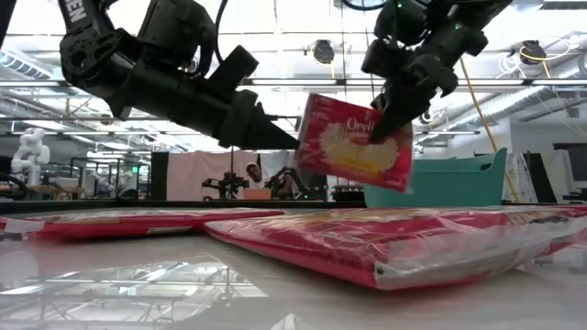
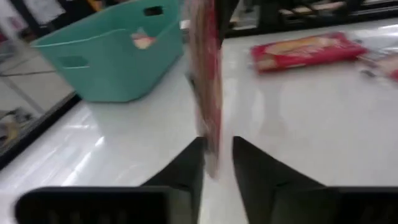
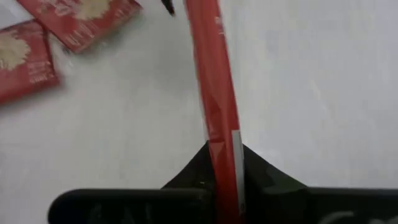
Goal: Sort popcorn bags into baskets
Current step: Put the red popcorn bag into the green bin
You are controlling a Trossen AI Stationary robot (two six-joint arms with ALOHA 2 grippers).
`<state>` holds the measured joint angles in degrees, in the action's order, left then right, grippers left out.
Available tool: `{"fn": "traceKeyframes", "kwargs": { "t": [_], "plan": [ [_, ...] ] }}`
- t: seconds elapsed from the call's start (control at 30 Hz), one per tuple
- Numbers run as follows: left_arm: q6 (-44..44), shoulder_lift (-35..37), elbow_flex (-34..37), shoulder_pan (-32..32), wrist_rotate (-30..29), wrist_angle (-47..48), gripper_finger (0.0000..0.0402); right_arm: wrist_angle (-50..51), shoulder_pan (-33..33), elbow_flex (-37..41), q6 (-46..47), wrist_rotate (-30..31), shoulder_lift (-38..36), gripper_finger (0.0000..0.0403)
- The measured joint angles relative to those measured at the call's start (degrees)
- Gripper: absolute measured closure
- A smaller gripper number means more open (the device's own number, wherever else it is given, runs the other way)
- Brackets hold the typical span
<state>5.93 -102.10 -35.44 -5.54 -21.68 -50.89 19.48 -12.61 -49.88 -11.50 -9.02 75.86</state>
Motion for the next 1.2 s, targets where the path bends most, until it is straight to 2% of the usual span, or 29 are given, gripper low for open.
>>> {"fn": "traceKeyframes", "kwargs": {
  "t": [0.1,0.2,0.37,0.57,0.83,1.0,1.2],
  "plan": [
    [-1.4,0.1,0.0,0.0,-3.4,-0.3,0.0256,8.1,-2.7,-1.8,-0.6,0.0,-2.8,0.0393],
    [-4.4,0.0,0.0,0.4,-4.4,0.2,0.0215,16.2,-4.9,-5.6,-2.5,1.7,-4.3,0.0396],
    [-9.7,0.0,0.0,1.1,-4.4,1.9,0.0183,29.1,-9.0,-15.1,-6.7,6.2,-5.3,0.0388],
    [-13.8,0.0,0.0,1.0,-4.4,4.5,0.0194,35.7,-18.1,-23.3,-11.7,9.2,-5.3,0.0392],
    [-15.6,0.0,0.0,-0.3,-3.9,4.4,0.0232,37.3,-32.4,-24.5,-15.4,8.7,-4.0,0.0393],
    [-16.6,0.0,0.0,-1.0,-3.8,4.3,0.0249,38.1,-38.9,-24.5,-18.2,2.7,-1.1,0.0393],
    [-17.9,0.0,0.0,-1.0,-3.8,4.3,0.0254,40.0,-41.4,-24.5,-19.2,-1.8,3.7,0.0393]
  ]
}}
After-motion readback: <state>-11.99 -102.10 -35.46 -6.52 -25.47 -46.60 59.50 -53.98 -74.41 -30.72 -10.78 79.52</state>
